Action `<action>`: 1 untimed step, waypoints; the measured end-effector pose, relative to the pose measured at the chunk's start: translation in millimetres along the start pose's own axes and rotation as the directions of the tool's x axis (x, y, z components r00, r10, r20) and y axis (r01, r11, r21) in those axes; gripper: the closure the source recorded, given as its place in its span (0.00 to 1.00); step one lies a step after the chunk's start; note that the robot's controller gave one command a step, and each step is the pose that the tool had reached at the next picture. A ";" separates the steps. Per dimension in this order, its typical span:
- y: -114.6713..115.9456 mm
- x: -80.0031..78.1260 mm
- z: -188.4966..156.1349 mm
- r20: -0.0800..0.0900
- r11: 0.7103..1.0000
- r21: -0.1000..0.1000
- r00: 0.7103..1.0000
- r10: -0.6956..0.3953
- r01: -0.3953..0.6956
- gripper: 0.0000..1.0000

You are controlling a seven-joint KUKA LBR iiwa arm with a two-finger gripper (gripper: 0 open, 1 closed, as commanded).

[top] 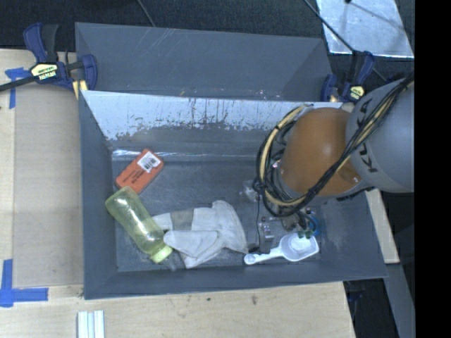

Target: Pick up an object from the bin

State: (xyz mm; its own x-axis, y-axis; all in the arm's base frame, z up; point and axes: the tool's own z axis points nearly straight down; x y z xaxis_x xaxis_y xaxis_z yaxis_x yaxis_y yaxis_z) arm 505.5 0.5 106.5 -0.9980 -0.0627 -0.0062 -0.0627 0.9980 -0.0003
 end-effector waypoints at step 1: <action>36.4 15.9 30.8 -0.005 1.000 0.000 1.000 0.003 -0.003 0.00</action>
Offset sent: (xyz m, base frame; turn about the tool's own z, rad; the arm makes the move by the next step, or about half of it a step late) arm -0.0198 0.0567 0.0255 -0.0487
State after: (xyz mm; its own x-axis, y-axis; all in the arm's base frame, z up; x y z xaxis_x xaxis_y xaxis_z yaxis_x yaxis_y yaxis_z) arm 487.6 35.8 75.6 -0.9982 -0.0595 -0.0012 -0.0595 0.9982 -0.0001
